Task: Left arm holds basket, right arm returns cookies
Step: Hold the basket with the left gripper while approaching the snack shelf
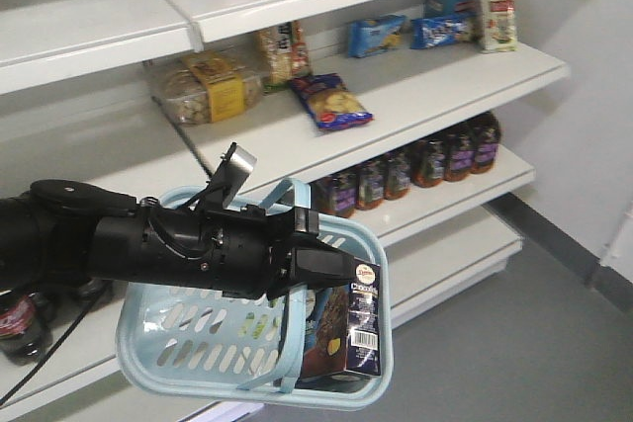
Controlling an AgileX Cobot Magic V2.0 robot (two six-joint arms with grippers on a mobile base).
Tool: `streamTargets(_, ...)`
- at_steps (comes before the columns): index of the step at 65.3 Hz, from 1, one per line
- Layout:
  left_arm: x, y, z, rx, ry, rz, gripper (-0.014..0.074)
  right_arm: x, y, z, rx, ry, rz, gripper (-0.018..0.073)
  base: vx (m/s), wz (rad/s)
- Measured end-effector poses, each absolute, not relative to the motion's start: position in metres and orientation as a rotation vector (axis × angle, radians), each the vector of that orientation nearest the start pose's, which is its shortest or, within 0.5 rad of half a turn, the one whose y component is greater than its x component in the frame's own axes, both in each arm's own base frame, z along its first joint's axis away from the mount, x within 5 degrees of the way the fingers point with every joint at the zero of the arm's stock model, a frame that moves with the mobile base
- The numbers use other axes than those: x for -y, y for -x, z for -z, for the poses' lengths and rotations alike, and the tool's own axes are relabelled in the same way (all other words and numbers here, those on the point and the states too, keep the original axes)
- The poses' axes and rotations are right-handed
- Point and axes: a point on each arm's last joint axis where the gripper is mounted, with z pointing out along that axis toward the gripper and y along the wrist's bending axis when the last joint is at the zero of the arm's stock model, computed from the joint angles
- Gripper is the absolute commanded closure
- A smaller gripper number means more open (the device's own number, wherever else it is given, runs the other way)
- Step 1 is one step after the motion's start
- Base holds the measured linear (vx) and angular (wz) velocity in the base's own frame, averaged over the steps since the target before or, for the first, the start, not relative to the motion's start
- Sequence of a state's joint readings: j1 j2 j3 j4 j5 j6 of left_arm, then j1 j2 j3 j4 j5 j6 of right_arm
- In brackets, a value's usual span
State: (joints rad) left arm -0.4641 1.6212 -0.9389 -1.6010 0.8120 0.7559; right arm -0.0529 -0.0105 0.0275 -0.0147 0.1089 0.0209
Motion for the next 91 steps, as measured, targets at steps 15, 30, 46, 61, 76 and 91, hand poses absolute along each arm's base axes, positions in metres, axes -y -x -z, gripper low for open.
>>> streamTargets(15, 0.2048, -0.2619, -0.2472, -2.391, -0.082, 1.574, 0.0603, 0.0031, -0.0566, -0.1946, -1.609, -0.049, 0.037, 0.0567, 0.17, 0.66)
streamTargets(30, 0.2048, -0.2619, -0.2472, -2.391, -0.082, 1.574, 0.0603, 0.0031, -0.0566, -0.1946, -1.609, -0.049, 0.037, 0.0567, 0.14, 0.55)
streamTargets(46, 0.2048, -0.2619, -0.2472, -2.391, -0.082, 1.574, 0.0603, 0.0031, -0.0566, -0.1946, -1.609, -0.049, 0.037, 0.0567, 0.13, 0.52)
streamTargets(61, 0.2046, -0.2622, -0.2470, -2.391, -0.079, 1.569, 0.0603, 0.0031, -0.0566, -0.1946, -1.609, -0.049, 0.037, 0.0567, 0.10, 0.38)
streamTargets(76, 0.2046, -0.2622, -0.2470, -2.391, -0.079, 1.569, 0.0603, 0.0031, -0.0566, -0.1946, -1.609, -0.049, 0.037, 0.0567, 0.07, 0.13)
streamTargets(91, 0.2047, -0.2621, -0.2471, -2.391, -0.080, 1.571, 0.0603, 0.0031, -0.0566, -0.1946, -1.609, -0.049, 0.037, 0.0567, 0.05, 0.02)
